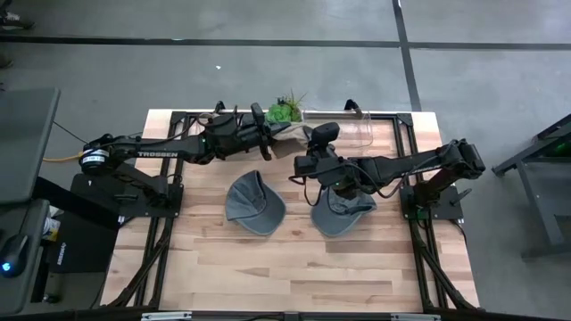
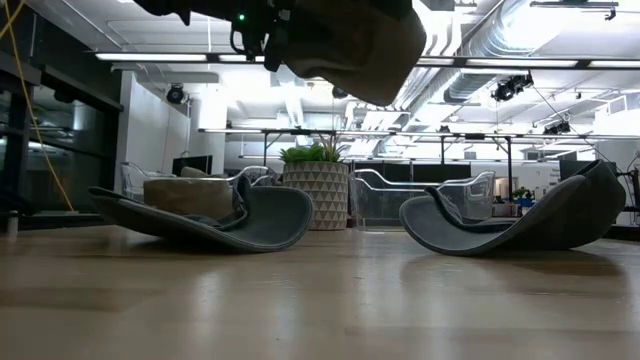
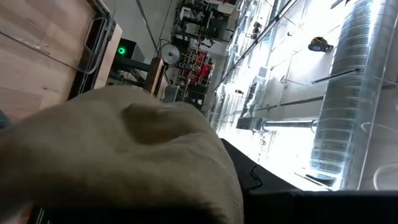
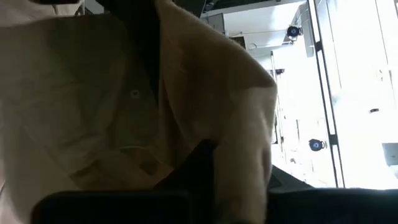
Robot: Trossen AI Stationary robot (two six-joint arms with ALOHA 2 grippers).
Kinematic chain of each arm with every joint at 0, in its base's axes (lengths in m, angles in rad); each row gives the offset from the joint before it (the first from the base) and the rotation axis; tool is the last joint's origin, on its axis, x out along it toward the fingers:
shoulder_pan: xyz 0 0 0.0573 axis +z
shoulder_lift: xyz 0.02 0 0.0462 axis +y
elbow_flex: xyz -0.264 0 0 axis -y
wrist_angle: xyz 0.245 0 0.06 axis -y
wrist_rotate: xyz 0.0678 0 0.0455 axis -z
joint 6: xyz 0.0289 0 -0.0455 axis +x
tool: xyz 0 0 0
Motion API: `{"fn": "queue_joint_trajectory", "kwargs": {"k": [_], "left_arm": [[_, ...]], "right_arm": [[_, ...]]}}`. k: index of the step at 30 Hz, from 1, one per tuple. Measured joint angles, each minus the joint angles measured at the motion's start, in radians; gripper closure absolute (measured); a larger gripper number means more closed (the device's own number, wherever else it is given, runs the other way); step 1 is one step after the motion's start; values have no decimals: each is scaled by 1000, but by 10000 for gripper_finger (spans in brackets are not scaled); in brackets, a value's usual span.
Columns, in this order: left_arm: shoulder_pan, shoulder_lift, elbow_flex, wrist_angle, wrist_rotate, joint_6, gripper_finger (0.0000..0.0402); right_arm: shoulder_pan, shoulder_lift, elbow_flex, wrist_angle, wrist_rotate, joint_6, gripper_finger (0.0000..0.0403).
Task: Pick & Place hat
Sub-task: Put the brown cap into the left transparent bin
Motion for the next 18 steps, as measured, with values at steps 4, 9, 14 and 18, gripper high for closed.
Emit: {"fn": "queue_joint_trajectory", "kwargs": {"k": [4, 9, 14, 18], "left_arm": [[0, 0, 0, 0, 0, 3, 401], [0, 0, 0, -1, -4, 19, 401], [17, 0, 0, -1, -7, 55, 401], [45, 0, 0, 7, 19, 125, 401]], "right_arm": [[2, 0, 0, 0, -21, 50, 302], [6, 0, 0, 0, 1, 112, 229], [21, 0, 0, 7, 71, 124, 165], [38, -6, 0, 8, 122, 153, 144]]}}
